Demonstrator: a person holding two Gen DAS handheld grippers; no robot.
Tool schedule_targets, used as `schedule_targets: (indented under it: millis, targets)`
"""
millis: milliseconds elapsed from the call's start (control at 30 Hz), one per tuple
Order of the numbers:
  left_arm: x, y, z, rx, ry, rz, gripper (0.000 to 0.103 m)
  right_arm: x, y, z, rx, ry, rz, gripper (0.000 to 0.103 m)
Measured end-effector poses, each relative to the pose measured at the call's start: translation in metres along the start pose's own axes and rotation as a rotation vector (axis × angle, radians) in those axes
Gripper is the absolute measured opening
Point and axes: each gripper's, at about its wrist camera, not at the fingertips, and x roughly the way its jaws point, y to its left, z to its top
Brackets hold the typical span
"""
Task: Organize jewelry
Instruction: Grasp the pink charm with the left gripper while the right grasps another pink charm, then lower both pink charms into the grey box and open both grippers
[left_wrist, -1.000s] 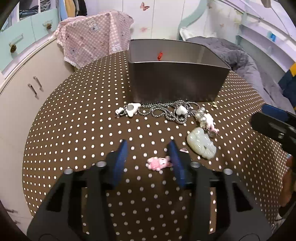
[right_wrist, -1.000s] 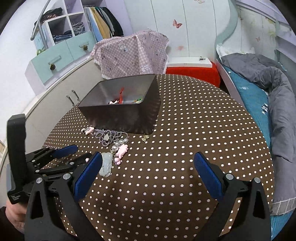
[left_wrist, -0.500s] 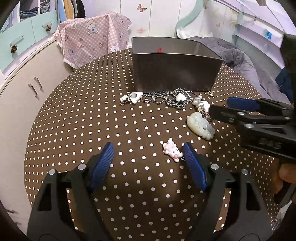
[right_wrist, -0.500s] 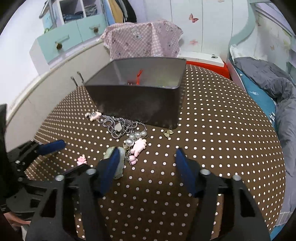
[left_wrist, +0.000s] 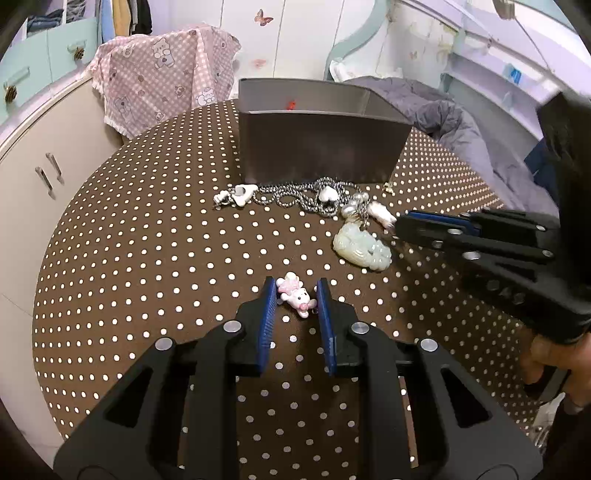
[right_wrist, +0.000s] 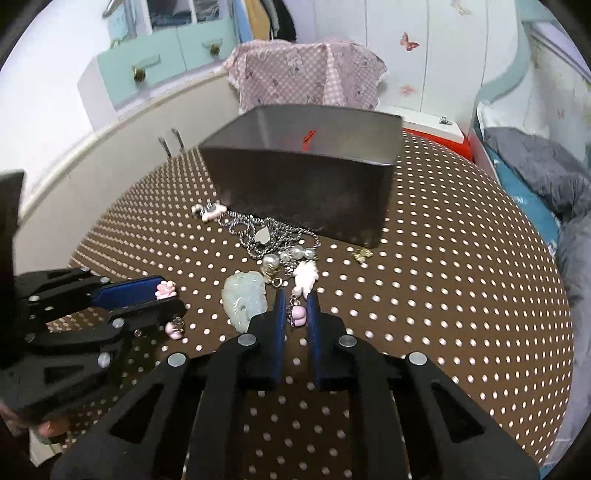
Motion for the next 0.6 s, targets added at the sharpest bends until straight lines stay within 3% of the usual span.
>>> schedule_targets:
  millis: [367, 600]
  targets:
    - [-0.038, 0.009, 0.020, -0.012, -0.104, -0.025, 0.022, -0.048, -0.018, 0.020, 0.064, -0.086, 0.062, 0.010]
    - [-0.070, 0.011, 0.051, 0.007, -0.191, -0.012, 0.022, -0.085, -0.011, 0.061, 0.015, -0.189, 0.087, 0.010]
